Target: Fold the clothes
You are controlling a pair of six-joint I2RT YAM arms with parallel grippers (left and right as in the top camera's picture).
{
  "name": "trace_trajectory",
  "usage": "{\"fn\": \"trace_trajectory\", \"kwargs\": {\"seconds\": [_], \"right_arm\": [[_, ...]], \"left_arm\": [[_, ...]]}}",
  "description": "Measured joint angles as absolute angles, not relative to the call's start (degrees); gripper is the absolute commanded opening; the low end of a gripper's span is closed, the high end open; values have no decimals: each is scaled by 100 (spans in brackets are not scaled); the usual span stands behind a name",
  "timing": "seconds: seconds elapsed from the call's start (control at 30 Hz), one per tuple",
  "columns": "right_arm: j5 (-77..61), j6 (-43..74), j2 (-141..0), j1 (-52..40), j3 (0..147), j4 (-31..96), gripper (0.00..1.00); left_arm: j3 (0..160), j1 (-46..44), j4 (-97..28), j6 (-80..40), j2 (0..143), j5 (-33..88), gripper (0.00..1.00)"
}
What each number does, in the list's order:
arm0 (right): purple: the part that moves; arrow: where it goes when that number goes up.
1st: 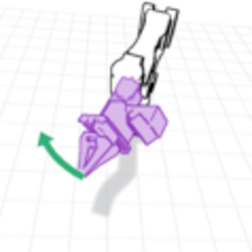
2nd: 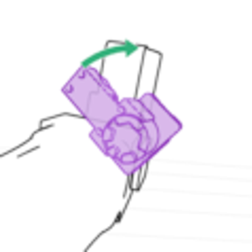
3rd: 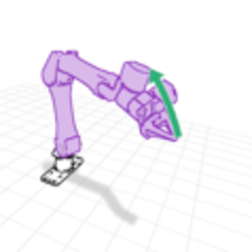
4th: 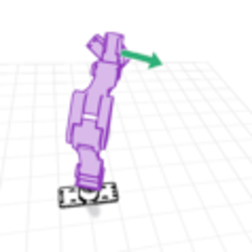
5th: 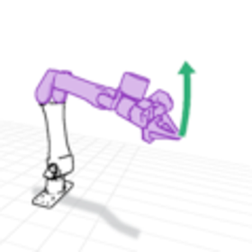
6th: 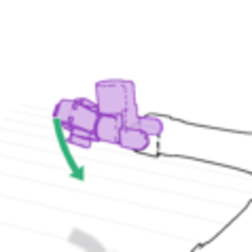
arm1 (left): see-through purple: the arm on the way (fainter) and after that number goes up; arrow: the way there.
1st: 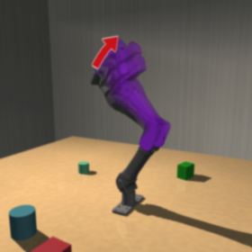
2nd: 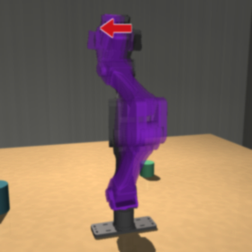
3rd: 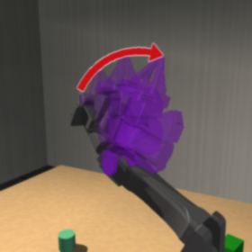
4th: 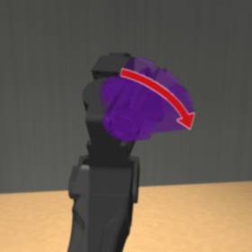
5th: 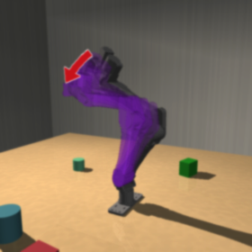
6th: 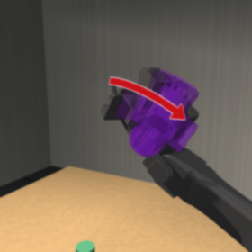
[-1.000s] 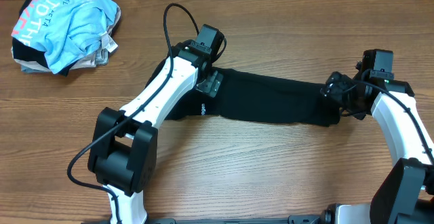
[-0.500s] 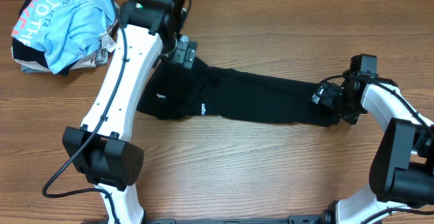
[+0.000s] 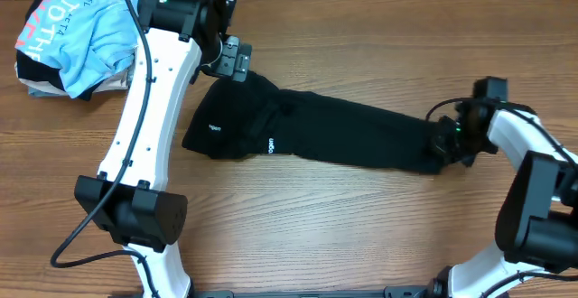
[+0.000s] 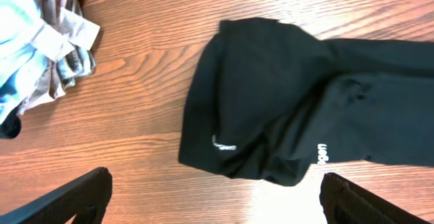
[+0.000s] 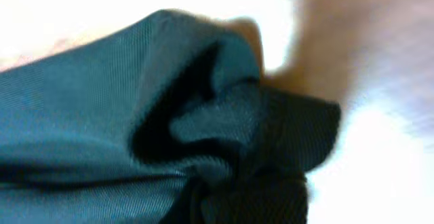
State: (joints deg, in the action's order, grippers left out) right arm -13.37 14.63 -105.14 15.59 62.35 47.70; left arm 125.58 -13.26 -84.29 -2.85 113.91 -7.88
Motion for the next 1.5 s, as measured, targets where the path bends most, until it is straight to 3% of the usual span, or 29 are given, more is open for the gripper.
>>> {"fn": "trace_trajectory", "kwargs": {"seconds": [0.23, 0.43, 0.77, 1.07, 1.1, 1.17, 1.2, 1.5], "right_arm": [[-1197, 1229, -10567, 2790, 7673, 6388, 4], [-1157, 1009, -10565, 2851, 8427, 6980, 4], [-1177, 954, -10567, 893, 8455, 6958, 4], [-753, 1726, -10567, -950, 8455, 6346, 15], [-696, 1815, -10567, -1127, 8455, 6285, 26], [-642, 2010, -10567, -1441, 8455, 6215, 83], [-613, 2032, -10567, -1586, 8455, 6198, 98], [-552, 2182, -10569, -1984, 8637, 6604, 100]], "left_arm": [[12562, -1057, -8525, -285, 11391, -705, 100], [12562, -1039, -8554, -283, 11391, -685, 100], [12562, -1039, -8554, -283, 11391, -659, 100], [12562, -1039, -8486, -281, 11391, -659, 100], [12562, -1039, -8462, -283, 11391, -659, 100], [12562, -1039, -8444, -283, 11391, -659, 100], [12562, -1039, -8442, -283, 11391, -659, 100], [12313, -1039, -8235, -82, 11391, -3, 100]]}}
